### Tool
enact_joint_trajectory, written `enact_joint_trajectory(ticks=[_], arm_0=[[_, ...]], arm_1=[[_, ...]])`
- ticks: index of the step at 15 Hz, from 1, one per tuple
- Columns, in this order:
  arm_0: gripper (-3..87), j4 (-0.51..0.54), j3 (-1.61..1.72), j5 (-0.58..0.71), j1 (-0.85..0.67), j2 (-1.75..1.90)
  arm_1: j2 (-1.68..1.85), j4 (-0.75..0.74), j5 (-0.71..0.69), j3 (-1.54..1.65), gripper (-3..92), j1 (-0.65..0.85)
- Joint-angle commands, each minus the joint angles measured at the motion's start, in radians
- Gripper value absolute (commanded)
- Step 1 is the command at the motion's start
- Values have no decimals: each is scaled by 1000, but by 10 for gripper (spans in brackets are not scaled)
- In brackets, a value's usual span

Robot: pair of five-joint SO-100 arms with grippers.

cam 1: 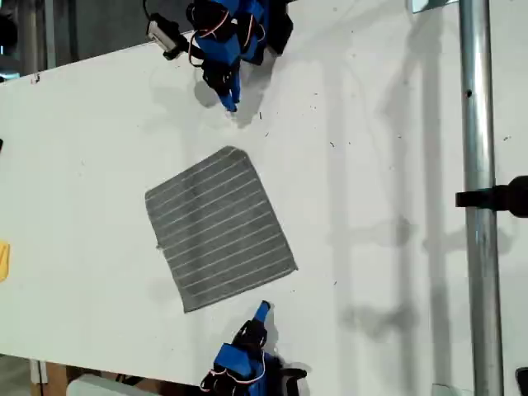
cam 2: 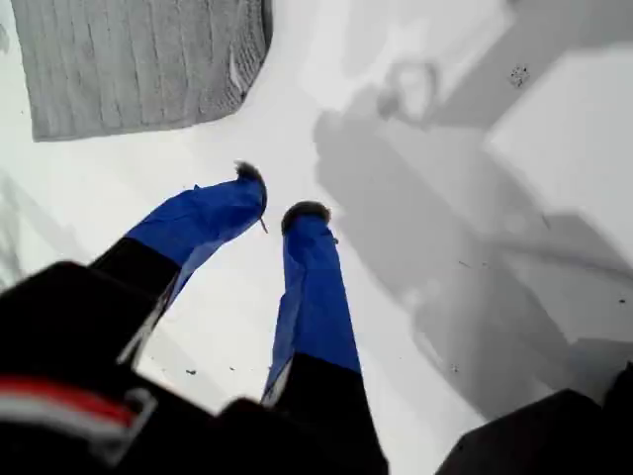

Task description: Grasp corners of a towel and fold twice.

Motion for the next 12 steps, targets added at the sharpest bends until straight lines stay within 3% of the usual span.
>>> enact_joint_trajectory(ticks=[1,8,12], arm_0=[[-26,-3,8,-549,-178,8],[-22,-3,8,-557,-192,8],[-30,6,-18,-649,-175,8]], arm_1=[[2,6,15,-20,-3,-25],[2,0,26,-26,-3,-55],[-11,26,28,-71,-3,-75]])
